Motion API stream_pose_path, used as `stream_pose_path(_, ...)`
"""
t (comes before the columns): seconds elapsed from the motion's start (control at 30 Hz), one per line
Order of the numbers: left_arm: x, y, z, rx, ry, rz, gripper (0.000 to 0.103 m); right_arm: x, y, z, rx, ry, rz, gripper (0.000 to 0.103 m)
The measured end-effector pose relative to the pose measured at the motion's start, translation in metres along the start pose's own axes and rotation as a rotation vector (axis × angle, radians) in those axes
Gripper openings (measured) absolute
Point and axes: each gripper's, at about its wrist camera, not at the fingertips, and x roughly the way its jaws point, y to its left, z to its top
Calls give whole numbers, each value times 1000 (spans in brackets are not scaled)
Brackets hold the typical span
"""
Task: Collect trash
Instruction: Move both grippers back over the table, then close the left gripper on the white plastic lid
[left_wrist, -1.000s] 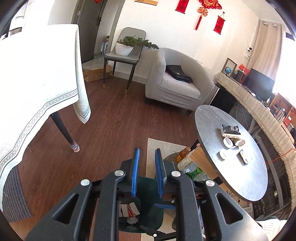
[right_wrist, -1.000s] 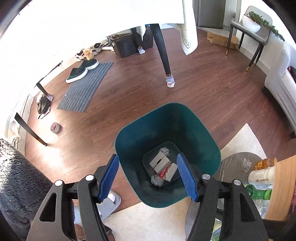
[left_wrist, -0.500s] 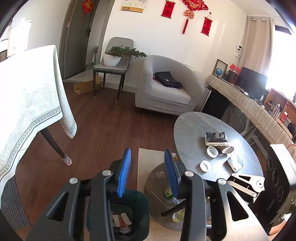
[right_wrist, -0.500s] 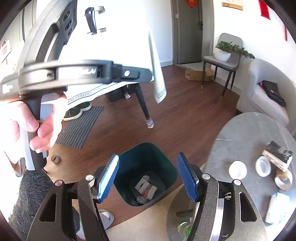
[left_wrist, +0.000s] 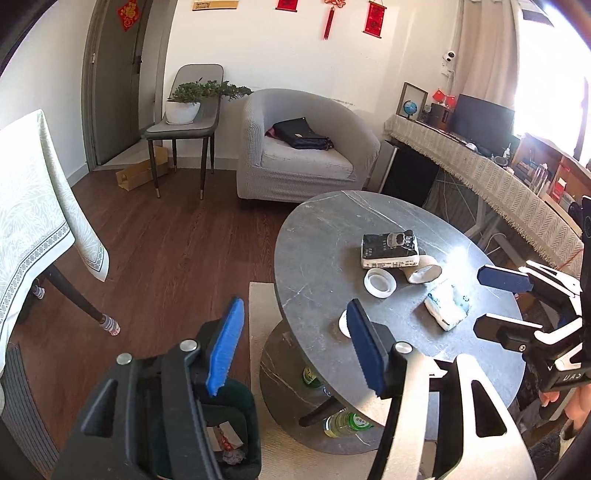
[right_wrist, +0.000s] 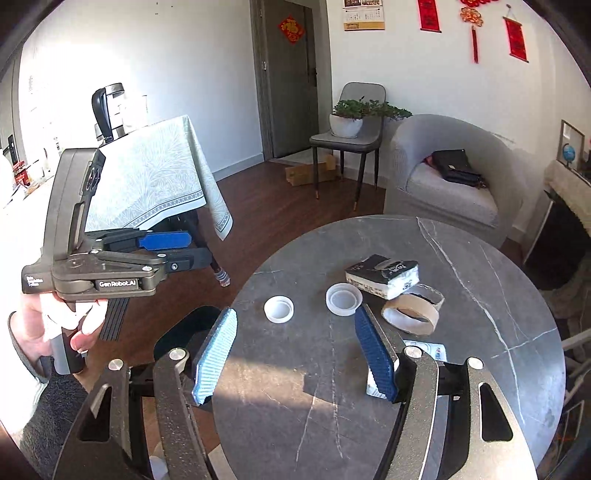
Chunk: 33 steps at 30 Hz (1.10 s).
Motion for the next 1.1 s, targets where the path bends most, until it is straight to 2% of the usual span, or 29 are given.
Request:
stream_pose_path(0.1, 12, -12, 0, 6, 11, -14, 65, -10, -12, -10, 16, 0, -26, 72)
stream_pose_path(0.27, 32, -37, -1, 44, 37, -23, 67, -18, -37, -27, 68, 11, -42, 73)
stream_pose_path(0.57, 76, -70, -15, 159, 126, 57, 66, -25, -65, -43, 154, 25, -39, 73)
stream_pose_path(0.67, 86, -68, -18, 156, 152, 69, 59, -27, -69, -46, 162, 27, -41, 73)
stream_pose_path(0.73, 91, -67, -19, 147, 170, 68, 50, -27, -71, -46, 165, 28, -44, 73)
stream_pose_path(0.87, 95, -71, -21, 155, 171, 69, 45, -26, -74, -47, 166, 38, -51, 74)
stream_pose_path(0.93, 94, -72, -21, 152, 171, 55, 36, -24, -75, -48, 167, 43, -56, 77)
stream_pose_path(1.0, 94, -74, -21, 155, 171, 52, 33, -23, -76, -48, 163, 42, -55, 82)
stream_pose_path(1.1, 94, -75, -21, 151, 172, 40, 33, -21, -75, -48, 160, 49, -68, 85)
